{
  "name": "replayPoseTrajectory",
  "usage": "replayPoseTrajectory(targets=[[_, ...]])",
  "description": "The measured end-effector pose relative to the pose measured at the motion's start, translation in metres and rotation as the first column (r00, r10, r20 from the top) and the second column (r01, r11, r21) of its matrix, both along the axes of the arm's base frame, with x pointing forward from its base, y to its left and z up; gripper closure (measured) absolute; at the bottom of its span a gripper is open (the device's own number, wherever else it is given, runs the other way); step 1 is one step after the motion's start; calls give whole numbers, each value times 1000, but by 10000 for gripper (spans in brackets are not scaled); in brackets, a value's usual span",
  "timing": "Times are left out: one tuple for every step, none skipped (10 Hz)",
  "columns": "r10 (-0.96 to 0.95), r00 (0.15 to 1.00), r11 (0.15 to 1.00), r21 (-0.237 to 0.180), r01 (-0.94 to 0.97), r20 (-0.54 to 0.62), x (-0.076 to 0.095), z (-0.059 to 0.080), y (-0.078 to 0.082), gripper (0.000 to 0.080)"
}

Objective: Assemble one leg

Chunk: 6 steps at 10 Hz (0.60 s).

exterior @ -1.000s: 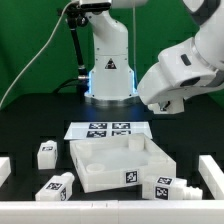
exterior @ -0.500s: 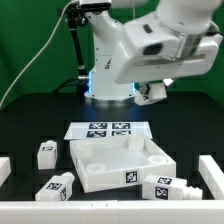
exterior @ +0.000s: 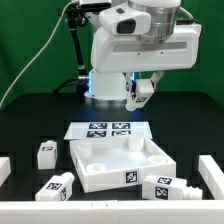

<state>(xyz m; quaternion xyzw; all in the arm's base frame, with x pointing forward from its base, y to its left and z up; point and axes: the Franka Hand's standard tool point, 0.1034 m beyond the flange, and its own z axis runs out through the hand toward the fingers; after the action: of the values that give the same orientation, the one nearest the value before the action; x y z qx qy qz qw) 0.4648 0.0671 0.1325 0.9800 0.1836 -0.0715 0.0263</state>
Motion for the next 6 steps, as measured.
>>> replayPoseTrajectory(targets=[[-8,998,1000,27,6,57,1,0,-1,515],[-42,996,997,62,37,78,11,4,-3,515],[-41,985,996,90,26,169,31,8,-1,515],[-37,963,994,107,9,267,48,12,4,515],[-21,933,993,115,-22,360,62,17,9,515],[-4,891,991,124,-59,454,67,19,13,515]])
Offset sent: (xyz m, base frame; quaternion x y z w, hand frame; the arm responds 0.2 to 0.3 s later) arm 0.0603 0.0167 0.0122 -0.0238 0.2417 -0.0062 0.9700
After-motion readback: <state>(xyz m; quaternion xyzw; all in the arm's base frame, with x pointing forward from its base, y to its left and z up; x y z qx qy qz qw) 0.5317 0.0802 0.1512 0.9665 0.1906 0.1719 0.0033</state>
